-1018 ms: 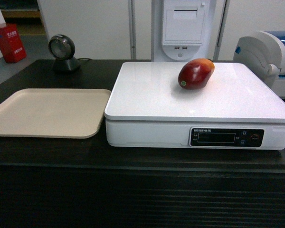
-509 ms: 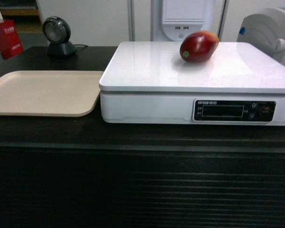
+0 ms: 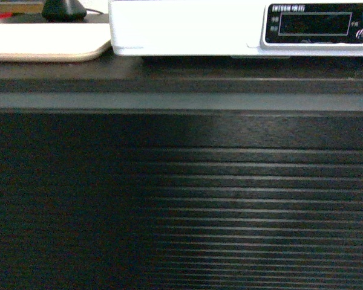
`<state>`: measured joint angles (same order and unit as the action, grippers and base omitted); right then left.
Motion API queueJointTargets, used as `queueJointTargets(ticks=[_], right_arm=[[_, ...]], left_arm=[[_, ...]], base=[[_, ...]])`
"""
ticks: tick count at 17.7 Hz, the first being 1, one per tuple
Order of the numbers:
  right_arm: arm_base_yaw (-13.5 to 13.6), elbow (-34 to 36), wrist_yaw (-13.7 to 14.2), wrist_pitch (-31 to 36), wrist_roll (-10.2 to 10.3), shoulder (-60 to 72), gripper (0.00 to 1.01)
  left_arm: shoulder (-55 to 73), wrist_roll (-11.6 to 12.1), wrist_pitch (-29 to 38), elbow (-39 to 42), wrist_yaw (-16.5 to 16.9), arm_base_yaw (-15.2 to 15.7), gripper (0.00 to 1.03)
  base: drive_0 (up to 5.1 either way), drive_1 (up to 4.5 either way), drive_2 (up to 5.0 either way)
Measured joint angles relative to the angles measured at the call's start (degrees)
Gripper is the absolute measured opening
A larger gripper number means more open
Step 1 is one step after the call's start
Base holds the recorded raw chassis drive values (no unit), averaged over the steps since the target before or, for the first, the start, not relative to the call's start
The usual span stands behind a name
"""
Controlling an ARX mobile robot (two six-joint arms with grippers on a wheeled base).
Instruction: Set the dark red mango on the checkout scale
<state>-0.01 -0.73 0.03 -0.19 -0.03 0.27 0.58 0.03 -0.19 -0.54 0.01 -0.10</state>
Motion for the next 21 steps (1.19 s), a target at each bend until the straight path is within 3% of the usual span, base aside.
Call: queueJointTargets(ticks=[21], right_arm=[[0.0,0.0,0.0,-0.1,0.0,0.0,0.98]], left_arm=[[0.0,0.0,-0.1,0.0,0.0,0.0,0.98]], base=[[0.0,0.00,0.0]])
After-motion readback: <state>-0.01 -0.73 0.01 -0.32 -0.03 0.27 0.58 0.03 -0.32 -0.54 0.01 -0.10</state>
